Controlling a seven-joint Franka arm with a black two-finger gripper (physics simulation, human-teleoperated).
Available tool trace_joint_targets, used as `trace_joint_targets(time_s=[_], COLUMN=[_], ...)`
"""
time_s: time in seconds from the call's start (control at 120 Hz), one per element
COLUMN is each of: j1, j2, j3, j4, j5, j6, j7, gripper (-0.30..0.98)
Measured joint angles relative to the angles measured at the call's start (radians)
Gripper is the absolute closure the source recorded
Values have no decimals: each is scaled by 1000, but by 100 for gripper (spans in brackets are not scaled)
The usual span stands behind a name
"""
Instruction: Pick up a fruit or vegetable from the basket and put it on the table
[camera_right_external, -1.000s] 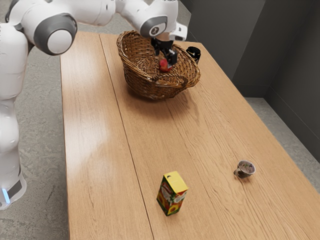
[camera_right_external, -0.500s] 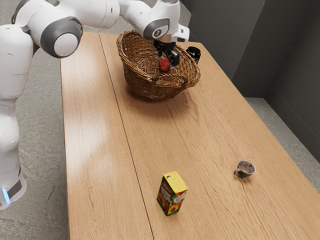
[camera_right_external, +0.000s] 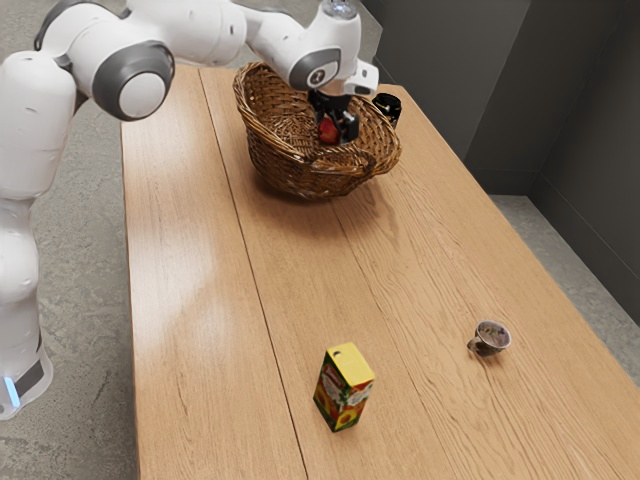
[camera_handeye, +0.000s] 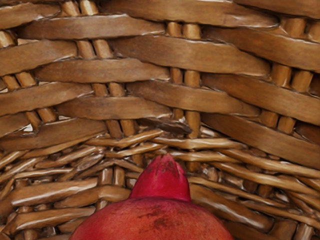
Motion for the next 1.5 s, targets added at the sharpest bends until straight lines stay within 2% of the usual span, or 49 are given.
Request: trace_joint_targets(time_s=[0.267, 0.433, 0.6, 0.792, 0.908, 1.017, 1.083, 1.225, 1.325, 1.5], j1=[2, -1, -5, -28, -98, -157, -158, -157, -244, -409], j2=[12, 6, -11, -133, -267, -321, -336, -345, -340, -326], j3=[1, 1, 4, 21, 29, 20, -22, -181, -251, -268], j4=[0, -1, -9, -101, -167, -178, -174, -136, -101, -88], j5=[-10, -13, -7, -3, 7, 28, 49, 121, 160, 184], j6=[5, 6, 7, 8, 2, -12, -20, -31, -35, -39], j7=[3, -1, -33, -80, -110, -141, -161, -214, -252, -310], gripper=[2, 30, 35, 35, 35, 35, 35, 35, 35, 35])
